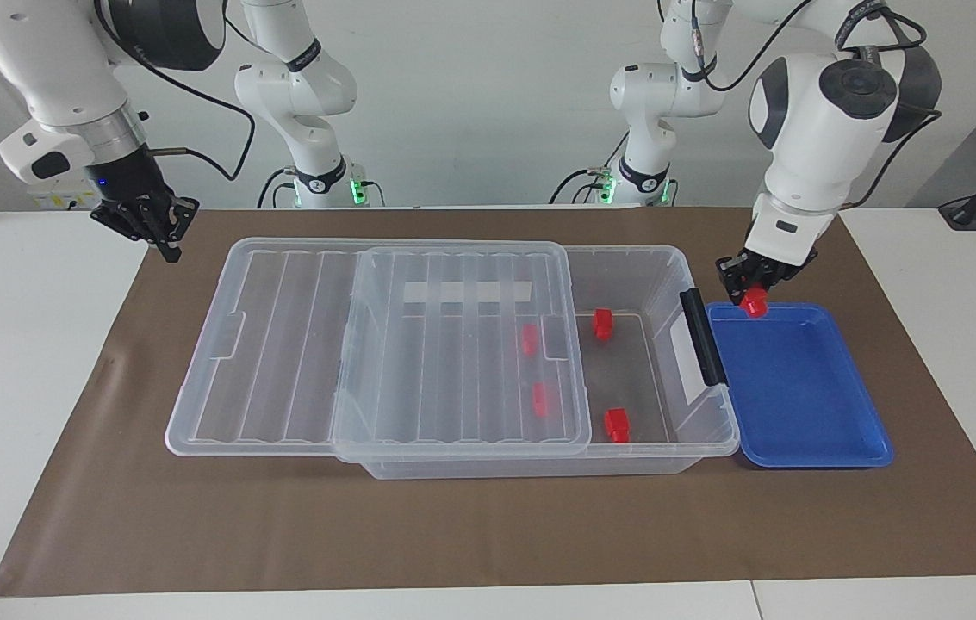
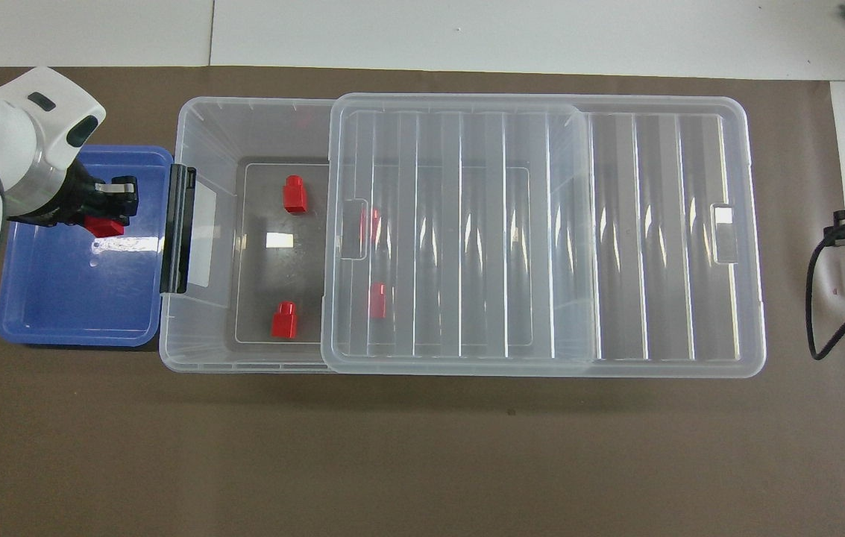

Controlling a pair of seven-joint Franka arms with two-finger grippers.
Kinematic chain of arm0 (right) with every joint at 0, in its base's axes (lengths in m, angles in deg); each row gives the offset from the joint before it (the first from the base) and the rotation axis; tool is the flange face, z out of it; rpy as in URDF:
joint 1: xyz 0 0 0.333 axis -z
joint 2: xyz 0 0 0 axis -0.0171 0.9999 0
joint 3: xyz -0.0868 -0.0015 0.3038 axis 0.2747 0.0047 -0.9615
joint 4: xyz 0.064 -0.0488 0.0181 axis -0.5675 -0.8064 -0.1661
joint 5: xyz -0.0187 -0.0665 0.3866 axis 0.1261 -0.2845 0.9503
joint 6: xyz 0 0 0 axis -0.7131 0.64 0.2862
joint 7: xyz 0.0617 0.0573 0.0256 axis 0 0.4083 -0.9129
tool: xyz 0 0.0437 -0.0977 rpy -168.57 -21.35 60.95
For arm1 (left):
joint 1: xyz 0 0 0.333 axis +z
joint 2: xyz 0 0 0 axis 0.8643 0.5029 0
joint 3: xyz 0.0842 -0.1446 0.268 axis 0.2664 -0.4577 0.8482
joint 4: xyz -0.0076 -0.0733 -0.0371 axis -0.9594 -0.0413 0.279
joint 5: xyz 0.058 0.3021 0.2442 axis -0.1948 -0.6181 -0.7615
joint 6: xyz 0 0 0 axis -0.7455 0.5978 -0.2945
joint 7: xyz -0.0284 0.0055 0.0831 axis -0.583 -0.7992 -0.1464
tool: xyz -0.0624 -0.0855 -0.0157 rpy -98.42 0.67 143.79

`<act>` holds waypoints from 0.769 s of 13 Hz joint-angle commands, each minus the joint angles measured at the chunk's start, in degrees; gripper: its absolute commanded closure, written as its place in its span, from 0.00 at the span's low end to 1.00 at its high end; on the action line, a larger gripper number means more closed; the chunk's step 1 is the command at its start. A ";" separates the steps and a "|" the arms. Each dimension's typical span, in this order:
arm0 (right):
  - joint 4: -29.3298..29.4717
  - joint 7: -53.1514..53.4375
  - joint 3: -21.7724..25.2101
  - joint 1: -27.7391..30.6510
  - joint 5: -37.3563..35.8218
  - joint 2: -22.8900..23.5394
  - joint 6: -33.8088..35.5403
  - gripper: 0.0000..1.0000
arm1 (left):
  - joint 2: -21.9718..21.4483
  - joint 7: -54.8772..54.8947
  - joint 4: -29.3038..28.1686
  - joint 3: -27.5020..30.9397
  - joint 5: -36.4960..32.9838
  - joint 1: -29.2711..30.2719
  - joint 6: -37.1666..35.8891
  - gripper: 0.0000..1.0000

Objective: Place red block in blue tray from box
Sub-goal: 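Lift the red block with the left gripper and carry it over the tray, then lower the red block into the blue tray with the left gripper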

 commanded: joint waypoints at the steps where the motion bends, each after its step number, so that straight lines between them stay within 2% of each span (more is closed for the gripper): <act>1: -5.67 -6.92 -0.27 2.91 1.18 0.18 -7.05 1.00 | -1.00 11.39 -0.54 -0.59 1.17 5.52 -0.91 1.00; 3: -6.66 -9.39 -0.27 4.49 2.14 2.90 -10.66 1.00 | -1.87 17.57 -3.42 -0.59 2.21 9.31 2.84 1.00; 5: -6.66 -12.21 -0.27 5.37 4.95 5.01 -13.31 1.00 | -3.36 21.00 -10.87 -0.59 2.22 12.91 11.53 1.00; 10: -6.75 -18.28 -0.36 6.17 9.36 9.06 -15.68 1.00 | -2.49 22.16 -23.90 -0.51 2.22 14.43 30.44 1.00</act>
